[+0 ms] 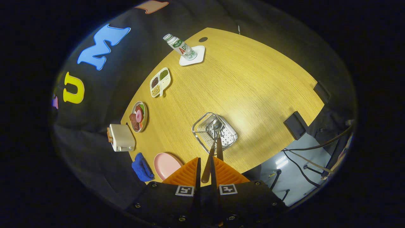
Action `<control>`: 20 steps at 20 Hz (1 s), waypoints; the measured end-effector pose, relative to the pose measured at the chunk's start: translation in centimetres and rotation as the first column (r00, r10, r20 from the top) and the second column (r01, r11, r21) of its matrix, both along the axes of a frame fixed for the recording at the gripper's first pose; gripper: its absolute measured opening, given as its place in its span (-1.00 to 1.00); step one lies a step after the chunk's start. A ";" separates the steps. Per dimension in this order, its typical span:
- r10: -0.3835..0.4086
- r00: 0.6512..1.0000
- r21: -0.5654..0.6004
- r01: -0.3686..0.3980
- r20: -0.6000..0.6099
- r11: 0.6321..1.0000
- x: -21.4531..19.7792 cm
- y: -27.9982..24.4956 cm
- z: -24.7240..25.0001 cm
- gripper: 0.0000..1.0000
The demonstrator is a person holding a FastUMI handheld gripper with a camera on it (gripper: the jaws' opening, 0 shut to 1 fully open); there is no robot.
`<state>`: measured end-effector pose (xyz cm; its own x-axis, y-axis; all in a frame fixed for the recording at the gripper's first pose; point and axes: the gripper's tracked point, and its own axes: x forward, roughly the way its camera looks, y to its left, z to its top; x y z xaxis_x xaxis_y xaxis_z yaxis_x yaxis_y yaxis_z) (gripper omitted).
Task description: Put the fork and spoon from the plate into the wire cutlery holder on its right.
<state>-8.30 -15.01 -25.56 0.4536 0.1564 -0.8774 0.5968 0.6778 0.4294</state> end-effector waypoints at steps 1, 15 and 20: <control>0.000 1.000 0.000 0.000 0.005 1.000 0.0 0.1 0.2 -0.71; 0.056 0.964 -0.309 0.029 0.261 0.951 3.7 -2.2 6.0 -0.71; 0.132 0.872 -0.525 0.158 0.472 0.836 5.9 -3.8 13.7 -0.71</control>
